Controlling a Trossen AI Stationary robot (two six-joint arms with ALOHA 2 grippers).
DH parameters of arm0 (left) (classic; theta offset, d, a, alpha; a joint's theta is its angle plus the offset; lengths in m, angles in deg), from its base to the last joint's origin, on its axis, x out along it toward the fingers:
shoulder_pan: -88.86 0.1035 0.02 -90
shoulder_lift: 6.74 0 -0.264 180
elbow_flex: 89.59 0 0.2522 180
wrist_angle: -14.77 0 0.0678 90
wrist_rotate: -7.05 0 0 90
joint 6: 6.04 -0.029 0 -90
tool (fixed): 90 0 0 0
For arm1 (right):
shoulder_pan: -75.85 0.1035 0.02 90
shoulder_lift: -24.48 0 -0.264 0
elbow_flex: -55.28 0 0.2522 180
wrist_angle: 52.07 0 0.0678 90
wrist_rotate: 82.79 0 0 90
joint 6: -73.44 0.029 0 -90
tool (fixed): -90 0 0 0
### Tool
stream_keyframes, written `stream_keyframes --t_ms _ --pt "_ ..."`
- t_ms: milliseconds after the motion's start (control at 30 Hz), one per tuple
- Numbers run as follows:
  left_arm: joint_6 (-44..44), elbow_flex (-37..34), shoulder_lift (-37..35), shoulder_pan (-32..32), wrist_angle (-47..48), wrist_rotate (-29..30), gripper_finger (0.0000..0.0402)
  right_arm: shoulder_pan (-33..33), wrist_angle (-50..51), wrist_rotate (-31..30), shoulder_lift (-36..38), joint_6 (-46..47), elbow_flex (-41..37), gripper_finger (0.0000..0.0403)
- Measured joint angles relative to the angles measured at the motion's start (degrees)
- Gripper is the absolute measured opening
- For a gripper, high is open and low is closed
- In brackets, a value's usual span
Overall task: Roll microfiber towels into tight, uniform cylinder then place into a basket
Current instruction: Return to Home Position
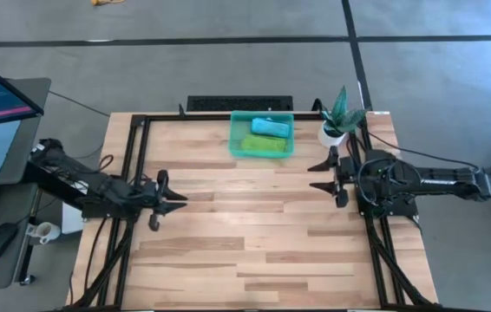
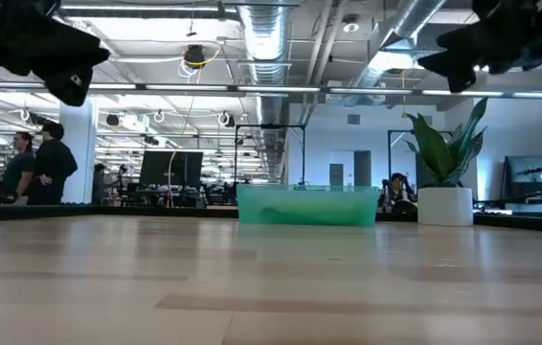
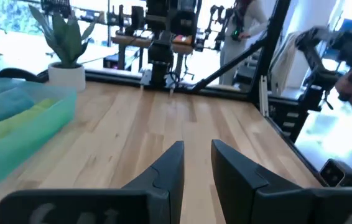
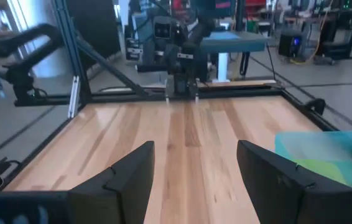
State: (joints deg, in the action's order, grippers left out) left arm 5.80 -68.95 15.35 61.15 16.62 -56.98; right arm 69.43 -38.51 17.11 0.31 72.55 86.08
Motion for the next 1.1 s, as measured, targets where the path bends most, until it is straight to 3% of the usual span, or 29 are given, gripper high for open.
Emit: stream_keyframes --t_ms 233,600,733,867,1100 --pt "-5.53 -6.09 -4.59 -0.69 -6.55 -1.71 0.0070 0.16 -8.55 0.07 2.03 2.25 -9.52 0.0249" --pt "-13.13 -6.25 -4.88 -0.67 -5.79 -2.78 0.0070 -2.05 -12.46 -0.04 2.10 1.07 -13.20 0.0249" --pt "-14.62 -6.08 -5.18 -1.20 -12.21 -5.21 0.0070 -3.63 -13.49 -3.89 2.10 2.14 -16.50 0.0249" --pt "-19.03 -4.87 -7.77 -2.31 -12.89 -8.34 0.0070 -5.03 -11.14 -8.49 2.08 4.48 -16.68 0.0249" --pt "-22.13 -4.87 -18.87 -2.90 -2.55 2.66 0.0070 -4.53 -10.77 -8.52 2.08 4.99 -16.68 0.0249"
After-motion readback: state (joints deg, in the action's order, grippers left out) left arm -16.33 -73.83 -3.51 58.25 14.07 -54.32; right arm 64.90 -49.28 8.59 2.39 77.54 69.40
